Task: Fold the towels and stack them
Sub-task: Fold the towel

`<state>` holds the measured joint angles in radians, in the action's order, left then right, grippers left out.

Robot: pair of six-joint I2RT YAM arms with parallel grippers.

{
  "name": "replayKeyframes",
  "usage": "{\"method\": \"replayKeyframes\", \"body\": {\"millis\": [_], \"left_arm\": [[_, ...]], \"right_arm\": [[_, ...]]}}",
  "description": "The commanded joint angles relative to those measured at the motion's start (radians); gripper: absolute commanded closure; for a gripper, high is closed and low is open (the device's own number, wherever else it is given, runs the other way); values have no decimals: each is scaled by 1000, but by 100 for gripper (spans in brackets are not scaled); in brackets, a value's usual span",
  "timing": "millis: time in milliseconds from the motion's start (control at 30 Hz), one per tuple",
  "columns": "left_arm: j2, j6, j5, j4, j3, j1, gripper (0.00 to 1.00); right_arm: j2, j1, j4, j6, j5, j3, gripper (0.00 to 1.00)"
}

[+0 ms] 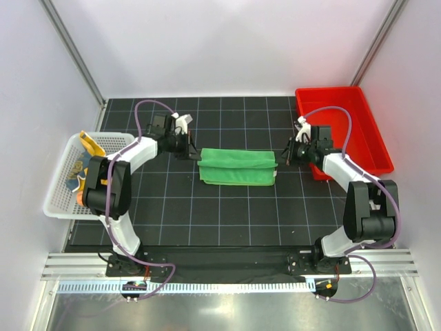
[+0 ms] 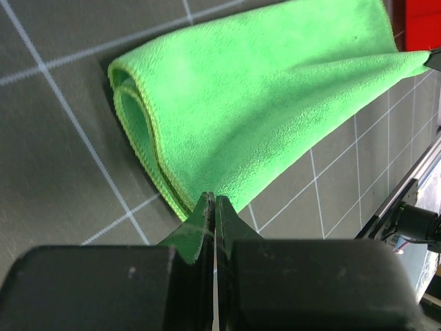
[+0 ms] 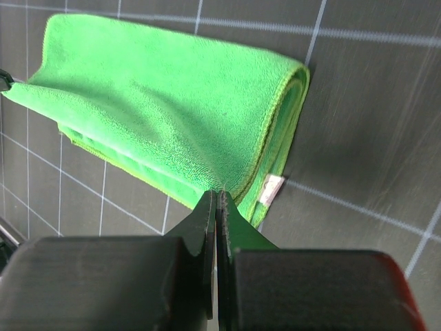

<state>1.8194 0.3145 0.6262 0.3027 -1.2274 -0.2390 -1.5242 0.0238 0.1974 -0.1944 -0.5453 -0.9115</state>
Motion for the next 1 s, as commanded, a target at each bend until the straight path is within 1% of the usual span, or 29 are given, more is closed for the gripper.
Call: {"method": "replayKeyframes", "body": {"millis": [0,133,233,367,533,667,733,767,800,867,900,933,967], "left_arm": [[-63,3,-11,-8,17,1,100],[-78,1,-31,-7,40,3,100],[-83,0,-7,-2,58,3,100],[-81,-9,-13,24,75,1,100],[-92,9,0,1,126,-8,100],[-98,21,9,4,143,-11,100],[-106,20,-2,7,157,-13,100],[-103,18,-3,13,158,-13,98],[-98,18,-3,16,157,-16,91],[-85,24,12,27,155,-22,90],[-83,26,12,29,157,-29,88],[-85,29,9,33,160,-32,86],[-92,23,6,47,158,-39,78]], "right_arm": [[55,13,-16,-31,-12,20,99],[82,19,-1,-42,21,48,99],[90,19,10,-46,33,71,99],[78,27,27,-60,38,86,99],[88,36,33,-73,59,108,99],[58,39,48,-82,70,112,99],[44,39,54,-86,94,118,96],[42,41,59,-86,114,123,95],[41,42,65,-89,129,125,93],[29,42,83,-91,147,119,86],[26,42,89,-89,136,115,79],[19,44,103,-92,128,111,77],[19,44,112,-94,137,102,75]]}}
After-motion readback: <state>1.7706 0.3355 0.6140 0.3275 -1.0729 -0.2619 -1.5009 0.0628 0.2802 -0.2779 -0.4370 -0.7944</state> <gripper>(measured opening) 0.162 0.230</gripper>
